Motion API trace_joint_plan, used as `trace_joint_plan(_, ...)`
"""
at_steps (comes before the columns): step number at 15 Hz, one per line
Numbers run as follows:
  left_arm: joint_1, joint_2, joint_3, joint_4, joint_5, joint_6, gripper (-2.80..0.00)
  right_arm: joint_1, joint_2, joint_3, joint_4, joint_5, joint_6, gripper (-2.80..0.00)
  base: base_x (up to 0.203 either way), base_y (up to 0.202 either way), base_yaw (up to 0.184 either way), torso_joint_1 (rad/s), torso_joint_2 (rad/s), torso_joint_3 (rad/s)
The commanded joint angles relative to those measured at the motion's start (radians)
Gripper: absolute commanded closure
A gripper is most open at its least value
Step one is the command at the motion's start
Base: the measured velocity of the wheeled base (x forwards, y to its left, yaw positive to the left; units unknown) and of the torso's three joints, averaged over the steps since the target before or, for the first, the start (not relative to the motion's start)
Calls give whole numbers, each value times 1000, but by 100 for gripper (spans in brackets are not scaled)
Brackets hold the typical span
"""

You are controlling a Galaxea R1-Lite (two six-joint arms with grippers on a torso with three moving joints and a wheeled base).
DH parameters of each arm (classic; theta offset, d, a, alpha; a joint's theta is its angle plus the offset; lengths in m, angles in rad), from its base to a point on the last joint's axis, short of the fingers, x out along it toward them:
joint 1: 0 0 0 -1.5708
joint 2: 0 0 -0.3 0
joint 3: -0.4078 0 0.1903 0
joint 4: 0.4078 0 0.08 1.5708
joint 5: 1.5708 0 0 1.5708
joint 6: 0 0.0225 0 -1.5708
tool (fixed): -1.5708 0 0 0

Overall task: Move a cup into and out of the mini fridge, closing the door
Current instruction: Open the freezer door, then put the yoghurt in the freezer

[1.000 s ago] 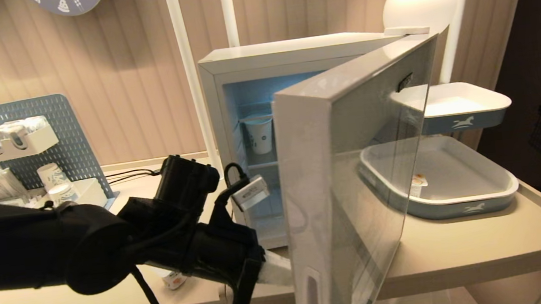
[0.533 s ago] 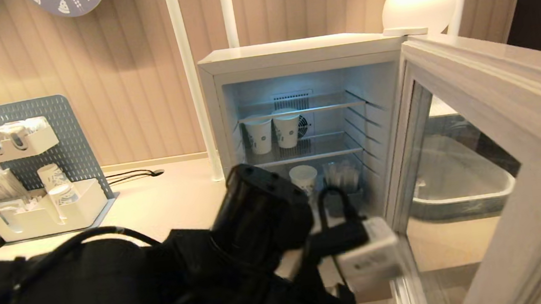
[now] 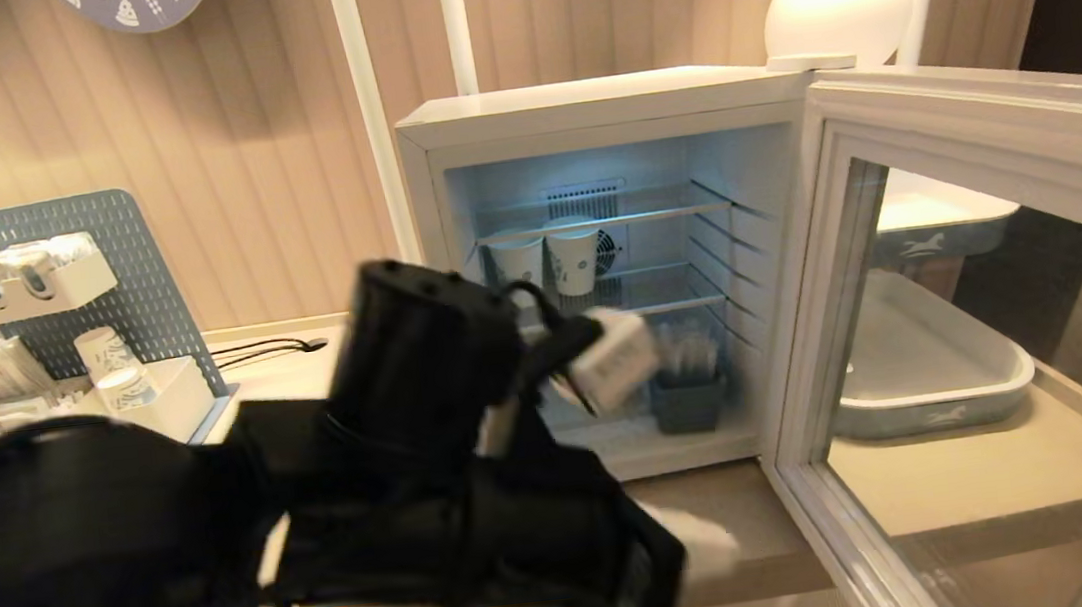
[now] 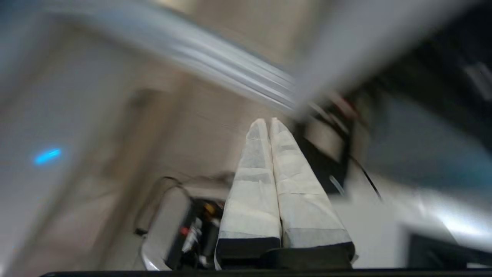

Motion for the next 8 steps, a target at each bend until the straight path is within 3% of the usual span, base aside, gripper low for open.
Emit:
trace_joint_plan(1, 162, -90, -19, 3, 215, -93, 0, -1, 1, 1, 0, 1, -2, 0, 0, 0, 0, 0, 0, 0)
trace_joint_plan(3, 402, -245, -41, 36, 330, -145, 0, 1, 1, -1, 3, 1, -3, 0, 0, 0, 0, 0, 0, 0)
trace_joint_plan(5, 640, -437, -76, 105, 383, -174, 0, 1, 1, -1, 4, 1, -3, 0, 0, 0, 0, 0, 0, 0)
trace_joint_plan(6, 724, -533, -91, 150, 398, -183, 0, 0, 1, -1, 4, 1, -3, 0, 0, 0, 0, 0, 0, 0)
trace_joint_plan(8, 790, -742, -101, 266, 416, -193, 0, -1, 1, -1, 4, 1, -3, 0, 0, 0, 0, 0, 0, 0)
